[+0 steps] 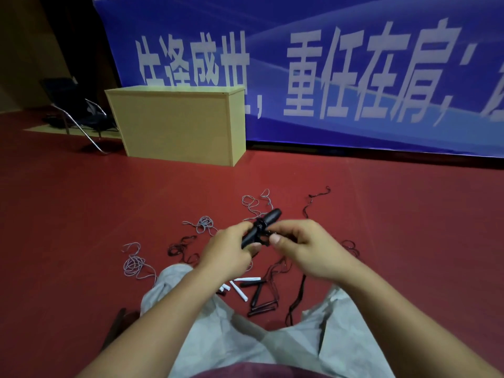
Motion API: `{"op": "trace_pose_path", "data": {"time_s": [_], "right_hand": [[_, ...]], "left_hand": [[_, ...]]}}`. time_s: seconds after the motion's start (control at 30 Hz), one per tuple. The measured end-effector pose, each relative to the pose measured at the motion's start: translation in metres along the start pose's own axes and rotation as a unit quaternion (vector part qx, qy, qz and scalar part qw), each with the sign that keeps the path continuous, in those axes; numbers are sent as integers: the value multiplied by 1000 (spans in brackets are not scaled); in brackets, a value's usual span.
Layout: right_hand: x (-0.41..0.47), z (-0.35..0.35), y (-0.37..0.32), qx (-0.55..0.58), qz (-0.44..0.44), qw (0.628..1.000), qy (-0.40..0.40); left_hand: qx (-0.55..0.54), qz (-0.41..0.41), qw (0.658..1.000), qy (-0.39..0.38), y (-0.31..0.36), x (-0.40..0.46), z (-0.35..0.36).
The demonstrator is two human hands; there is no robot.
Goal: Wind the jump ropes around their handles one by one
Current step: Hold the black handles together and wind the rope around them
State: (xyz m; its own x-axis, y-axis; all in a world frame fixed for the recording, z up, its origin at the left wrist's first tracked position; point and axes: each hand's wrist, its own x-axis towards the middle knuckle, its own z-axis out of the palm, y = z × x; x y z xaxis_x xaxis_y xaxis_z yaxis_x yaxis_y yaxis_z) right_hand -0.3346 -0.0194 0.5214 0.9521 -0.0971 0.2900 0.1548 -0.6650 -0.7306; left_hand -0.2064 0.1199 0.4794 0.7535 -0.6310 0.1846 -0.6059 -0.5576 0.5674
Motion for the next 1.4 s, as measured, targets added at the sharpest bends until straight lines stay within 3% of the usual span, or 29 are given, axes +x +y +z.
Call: {"op": "trace_pose_path", "data": {"time_s": [0.1,0.2,0.3,0.43,0.6,0.73,0.8,0.93,1.1,1.3,1.4], "right_hand": [[10,-12,-4,-37,7,999,35],[17,-23,-6,-150,3,983,106],[20,-32,-8,-160,19,979,127],[22,-43,-6,-6,101,986,131],[21,-45,5,221,164,959,73],[18,-45,20,277,200,939,37],[15,-36,25,250,207,945,36],[11,-26,25,197,240,946,97],[8,-22,8,84,171,974,121],[7,-14,-15,10,123,991,57],[3,-16,-24,7,133,988,73]], "left_hand": [[-6,65,996,-60,14,-5,-11],[19,125,988,-86,25,-10,-22],[10,158,982,-106,31,-12,-34],[-81,176,968,-161,32,-13,-42],[-139,169,956,-196,30,-13,-39],[-261,180,921,-226,36,-19,-38],[-313,163,912,-210,42,-20,-39],[-338,111,925,-132,47,-16,-38],[-355,12,934,-20,57,-7,-47],[-382,-67,917,92,66,-2,-55],[-354,-77,924,120,59,-6,-62]]}}
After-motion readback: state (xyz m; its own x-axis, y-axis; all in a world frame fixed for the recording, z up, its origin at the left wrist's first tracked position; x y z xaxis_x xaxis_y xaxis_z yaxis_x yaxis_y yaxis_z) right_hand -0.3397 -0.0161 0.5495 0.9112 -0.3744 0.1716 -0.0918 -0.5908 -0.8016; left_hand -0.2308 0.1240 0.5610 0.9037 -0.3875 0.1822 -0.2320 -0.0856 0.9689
